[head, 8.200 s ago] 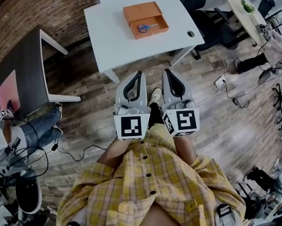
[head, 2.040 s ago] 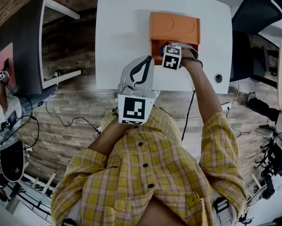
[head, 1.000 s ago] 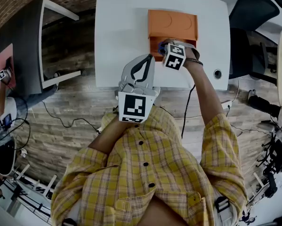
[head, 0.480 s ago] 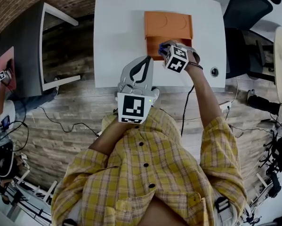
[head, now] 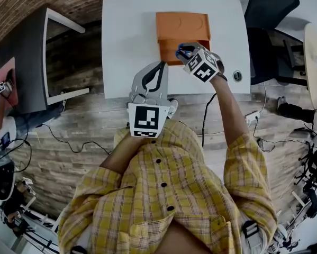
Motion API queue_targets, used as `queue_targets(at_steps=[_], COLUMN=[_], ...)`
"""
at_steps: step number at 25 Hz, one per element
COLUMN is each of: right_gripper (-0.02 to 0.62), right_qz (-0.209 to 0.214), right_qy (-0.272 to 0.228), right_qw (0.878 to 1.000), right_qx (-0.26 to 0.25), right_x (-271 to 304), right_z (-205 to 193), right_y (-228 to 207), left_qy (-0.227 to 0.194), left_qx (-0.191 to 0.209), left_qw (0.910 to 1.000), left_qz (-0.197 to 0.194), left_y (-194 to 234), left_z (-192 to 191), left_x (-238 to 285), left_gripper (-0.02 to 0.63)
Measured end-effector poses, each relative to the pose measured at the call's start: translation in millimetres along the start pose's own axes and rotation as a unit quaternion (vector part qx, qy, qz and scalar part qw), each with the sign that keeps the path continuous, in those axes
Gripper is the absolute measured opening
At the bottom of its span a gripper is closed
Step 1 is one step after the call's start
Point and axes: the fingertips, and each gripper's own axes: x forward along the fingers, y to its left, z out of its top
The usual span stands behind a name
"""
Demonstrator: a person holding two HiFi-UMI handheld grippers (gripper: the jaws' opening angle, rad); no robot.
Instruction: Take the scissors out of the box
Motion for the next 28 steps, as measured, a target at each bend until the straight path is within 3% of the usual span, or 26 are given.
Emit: queue_targets(at_steps=[5,14,28], right_gripper=[0.087,0.087,0.087], right_qz=[-0.026,-0.072,-0.164], right_qy=[-0.056,-0.135,-0.257], right_qw=[0.997,0.983,0.927], right_qx=[0.056,0.105,0.217], right_x=[-20.5,-58.9,-130.9], right_z=[13.6,37.0,70.1], right_y=[-5.6,-0.6,-9.2], left_qy=[-0.006,-0.015,-0.029], left_qx=[0.004,0.004,-0.001], left_qw=[1.0,0.9999,0.9996], left_qz=[-0.001,0.0,0.003], left_y=[-2.4,-3.6,-0.4], left_z=[4.1,9.9,22.1], left_x=[-2.1,-4.1,-3.6], left_gripper=[0.002,0.002,0.002])
